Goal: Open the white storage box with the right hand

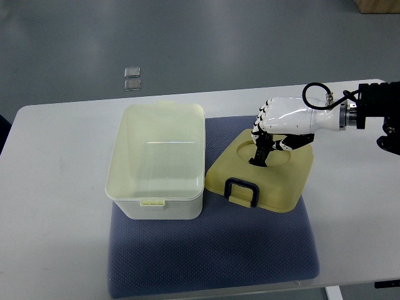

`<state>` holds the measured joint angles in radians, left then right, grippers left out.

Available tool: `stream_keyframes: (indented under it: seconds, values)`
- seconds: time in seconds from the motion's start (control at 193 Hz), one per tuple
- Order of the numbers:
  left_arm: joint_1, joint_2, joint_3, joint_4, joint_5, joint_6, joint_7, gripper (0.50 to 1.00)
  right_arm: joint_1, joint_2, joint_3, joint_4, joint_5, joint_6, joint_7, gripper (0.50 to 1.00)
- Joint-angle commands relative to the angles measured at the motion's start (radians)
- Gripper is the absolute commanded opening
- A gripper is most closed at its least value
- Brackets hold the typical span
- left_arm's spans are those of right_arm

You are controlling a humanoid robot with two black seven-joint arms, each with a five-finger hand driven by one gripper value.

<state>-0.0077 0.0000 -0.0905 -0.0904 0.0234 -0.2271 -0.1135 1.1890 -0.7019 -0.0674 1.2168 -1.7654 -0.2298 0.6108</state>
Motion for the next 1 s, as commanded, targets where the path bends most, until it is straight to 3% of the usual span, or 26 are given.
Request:
stream_keyframes:
  seconds: [0.0, 0.15, 0.156, 0.161, 0.166, 0.171, 0.176, 0.182, 0.187, 0.192, 0.197, 0.202, 0.207, 0.213, 0.218, 0.296, 0.825, 0.928, 0.996]
  values:
    - [0.000, 0.000, 0.000, 0.000, 0.000, 0.000, 0.000, 1.000, -0.002, 0.010, 0.000, 0.006, 0.000, -0.002, 0.000, 0.500]
    - [0.000, 0.000, 0.000, 0.000, 0.000, 0.000, 0.000, 1.000, -0.023, 0.022, 0.000, 0.004, 0.001, -0.055, 0.000, 0.500]
    - [0.000, 0.000, 0.000, 0.000, 0.000, 0.000, 0.000, 1.000, -0.025, 0.022, 0.000, 0.004, 0.003, -0.062, 0.000, 0.537]
    - [0.000, 0.000, 0.000, 0.000, 0.000, 0.000, 0.000, 1.000, -0.025, 0.022, 0.000, 0.004, 0.003, -0.062, 0.000, 0.537]
    - [0.000, 0.000, 0.000, 0.000, 0.001, 0.000, 0.000, 1.000, -0.026, 0.022, 0.000, 0.004, 0.003, -0.068, 0.000, 0.596]
    - [0.000, 0.000, 0.000, 0.000, 0.001, 0.000, 0.000, 1.000, -0.026, 0.022, 0.000, 0.004, 0.003, -0.068, 0.000, 0.596]
    - [0.000, 0.000, 0.000, 0.000, 0.000, 0.000, 0.000, 1.000, -0.028, 0.022, 0.000, 0.004, 0.003, -0.074, 0.000, 0.649]
    - [0.000, 0.000, 0.000, 0.000, 0.000, 0.000, 0.000, 1.000, -0.028, 0.022, 0.000, 0.004, 0.003, -0.074, 0.000, 0.650]
    - [0.000, 0.000, 0.000, 0.000, 0.000, 0.000, 0.000, 1.000, -0.029, 0.022, 0.000, 0.004, 0.004, -0.080, 0.000, 0.712]
    - [0.000, 0.000, 0.000, 0.000, 0.000, 0.000, 0.000, 1.000, -0.029, 0.022, 0.000, 0.004, 0.004, -0.080, 0.000, 0.713]
    - [0.000, 0.000, 0.000, 0.000, 0.000, 0.000, 0.000, 1.000, -0.029, 0.022, 0.000, 0.004, 0.004, -0.085, 0.000, 0.774]
    - [0.000, 0.000, 0.000, 0.000, 0.000, 0.000, 0.000, 1.000, -0.029, 0.022, 0.000, 0.004, 0.004, -0.085, 0.000, 0.774]
    - [0.000, 0.000, 0.000, 0.000, 0.000, 0.000, 0.000, 1.000, -0.031, 0.022, -0.002, 0.004, 0.006, -0.089, 0.000, 0.821]
    - [0.000, 0.000, 0.000, 0.000, 0.000, 0.000, 0.000, 1.000, -0.031, 0.022, -0.002, 0.004, 0.006, -0.089, 0.000, 0.821]
    - [0.000, 0.000, 0.000, 0.000, 0.000, 0.000, 0.000, 1.000, -0.032, 0.022, -0.002, 0.004, 0.007, -0.094, 0.000, 0.854]
    - [0.000, 0.000, 0.000, 0.000, 0.001, 0.000, 0.000, 1.000, -0.037, 0.021, -0.002, 0.004, 0.007, -0.108, 0.000, 0.907]
    - [0.000, 0.000, 0.000, 0.000, 0.000, 0.000, 0.000, 1.000, -0.022, 0.007, 0.041, -0.003, 0.021, -0.105, 0.000, 0.917]
    - [0.000, 0.000, 0.000, 0.000, 0.001, 0.000, 0.000, 1.000, -0.026, 0.010, 0.140, -0.005, 0.080, -0.082, 0.000, 0.915]
    - [0.000, 0.000, 0.000, 0.000, 0.001, 0.000, 0.000, 1.000, -0.029, 0.012, 0.204, -0.005, 0.179, -0.026, 0.000, 0.915]
